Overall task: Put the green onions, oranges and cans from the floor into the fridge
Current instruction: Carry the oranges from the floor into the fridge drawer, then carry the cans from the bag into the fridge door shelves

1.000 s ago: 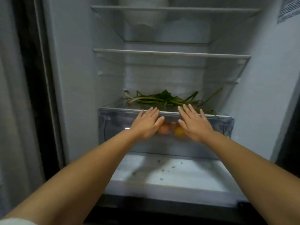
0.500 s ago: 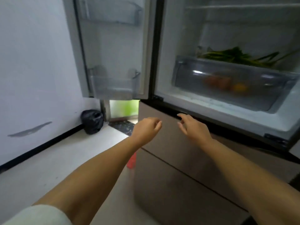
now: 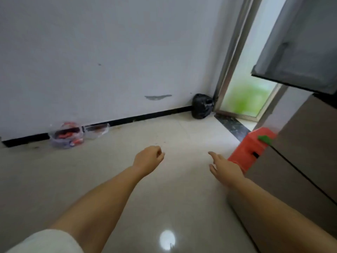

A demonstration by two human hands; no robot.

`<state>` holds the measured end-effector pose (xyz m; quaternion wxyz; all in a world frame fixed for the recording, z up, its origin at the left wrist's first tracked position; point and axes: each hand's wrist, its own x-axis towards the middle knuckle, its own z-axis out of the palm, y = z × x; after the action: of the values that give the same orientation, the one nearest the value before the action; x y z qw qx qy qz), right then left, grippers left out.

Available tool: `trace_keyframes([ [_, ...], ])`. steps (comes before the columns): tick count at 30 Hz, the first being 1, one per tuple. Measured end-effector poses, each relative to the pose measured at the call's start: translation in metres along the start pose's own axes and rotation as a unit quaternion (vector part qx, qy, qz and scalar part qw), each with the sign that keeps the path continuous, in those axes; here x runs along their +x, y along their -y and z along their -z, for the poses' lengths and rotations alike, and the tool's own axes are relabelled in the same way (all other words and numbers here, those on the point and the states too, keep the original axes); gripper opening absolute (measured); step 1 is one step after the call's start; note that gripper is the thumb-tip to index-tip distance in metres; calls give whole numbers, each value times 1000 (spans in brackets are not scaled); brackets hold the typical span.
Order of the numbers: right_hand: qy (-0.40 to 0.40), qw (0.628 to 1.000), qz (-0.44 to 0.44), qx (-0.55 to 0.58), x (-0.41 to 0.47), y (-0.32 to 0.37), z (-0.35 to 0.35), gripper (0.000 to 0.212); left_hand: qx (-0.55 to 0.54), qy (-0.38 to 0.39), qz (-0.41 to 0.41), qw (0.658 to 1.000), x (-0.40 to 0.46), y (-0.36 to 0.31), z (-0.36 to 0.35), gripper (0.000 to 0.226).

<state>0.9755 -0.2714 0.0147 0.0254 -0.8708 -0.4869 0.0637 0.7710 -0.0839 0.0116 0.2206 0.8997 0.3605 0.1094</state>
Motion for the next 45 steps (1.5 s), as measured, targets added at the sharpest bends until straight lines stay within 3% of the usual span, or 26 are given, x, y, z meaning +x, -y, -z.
trace_keyframes([
  [6,74,992,105,20,38,228,-62,48,41,-17,128,991,-89,208,101,24],
  [12,107,976,191,19,69,405,-79,45,36,-17,210,977,-141,331,170,23],
  [18,127,966,225,-11,125,503,-87,43,10,-15,251,968,-136,403,190,21],
  [27,182,957,222,-28,266,625,-119,43,-19,7,295,955,-52,551,251,19],
  [33,209,942,259,-36,354,750,-115,44,-22,-26,350,936,-18,660,322,31],
  [38,218,931,291,-24,423,851,-132,43,-42,6,352,935,35,749,342,28],
  [45,267,946,184,-7,526,934,-173,38,-63,67,311,946,122,881,375,31],
])
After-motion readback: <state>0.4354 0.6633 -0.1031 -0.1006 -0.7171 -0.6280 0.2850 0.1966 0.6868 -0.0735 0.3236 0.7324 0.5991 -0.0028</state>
